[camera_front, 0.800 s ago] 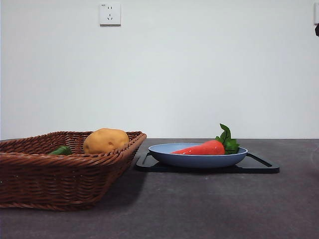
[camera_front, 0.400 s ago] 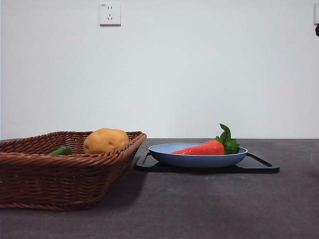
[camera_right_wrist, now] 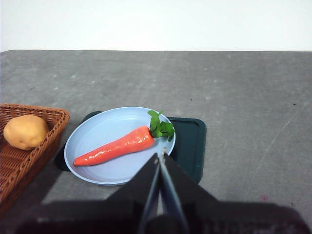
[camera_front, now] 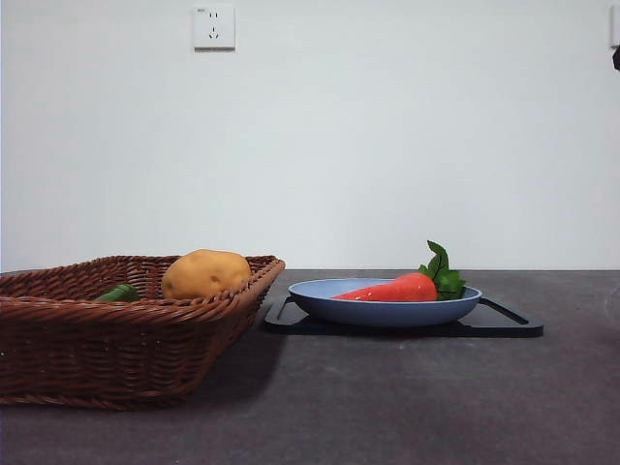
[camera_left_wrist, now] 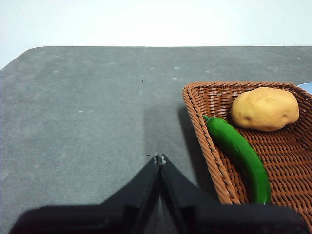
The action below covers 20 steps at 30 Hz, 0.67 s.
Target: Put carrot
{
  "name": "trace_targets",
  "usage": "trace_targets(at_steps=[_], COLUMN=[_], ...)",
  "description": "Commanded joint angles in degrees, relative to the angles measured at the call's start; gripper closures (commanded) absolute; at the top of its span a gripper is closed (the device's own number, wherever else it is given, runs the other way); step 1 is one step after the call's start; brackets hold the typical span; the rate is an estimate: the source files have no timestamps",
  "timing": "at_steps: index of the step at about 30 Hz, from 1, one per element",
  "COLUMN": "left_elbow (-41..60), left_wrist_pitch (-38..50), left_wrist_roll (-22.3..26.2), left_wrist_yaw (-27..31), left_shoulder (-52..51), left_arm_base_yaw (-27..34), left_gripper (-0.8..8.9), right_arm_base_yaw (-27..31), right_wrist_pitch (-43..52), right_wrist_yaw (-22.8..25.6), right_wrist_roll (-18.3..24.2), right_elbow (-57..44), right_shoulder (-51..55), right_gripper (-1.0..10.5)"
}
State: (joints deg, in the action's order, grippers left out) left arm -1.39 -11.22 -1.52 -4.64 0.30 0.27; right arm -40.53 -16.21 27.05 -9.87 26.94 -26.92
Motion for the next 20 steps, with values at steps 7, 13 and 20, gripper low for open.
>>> trace_targets(at_steps=[7,13,20], left_elbow=[0.63,0.63,0.63], left_wrist_pitch=[0.28,0.28,0.28], left_wrist_roll=[0.20,0.20,0.20], left_wrist_yaw=[0.04,0.07,-0.02], left_shoulder=[-0.20,-0.20,-0.20], left_arm_base_yaw=[0.17,0.17,0.17], left_gripper=[8.05,8.05,8.05], right_arm_base_yaw=[0.35,10.58,29.62], right_wrist_pitch=[-0.31,-1.99,3.89], right_wrist_yaw=[1.88,-8.79,-29.75], right_wrist_roll=[5.35,6.34,6.93], right_elbow=[0.44,-2.36,-12.00], right_shoulder=[1.53,9.11,17.88], right_gripper=[9.4,9.4,9.4])
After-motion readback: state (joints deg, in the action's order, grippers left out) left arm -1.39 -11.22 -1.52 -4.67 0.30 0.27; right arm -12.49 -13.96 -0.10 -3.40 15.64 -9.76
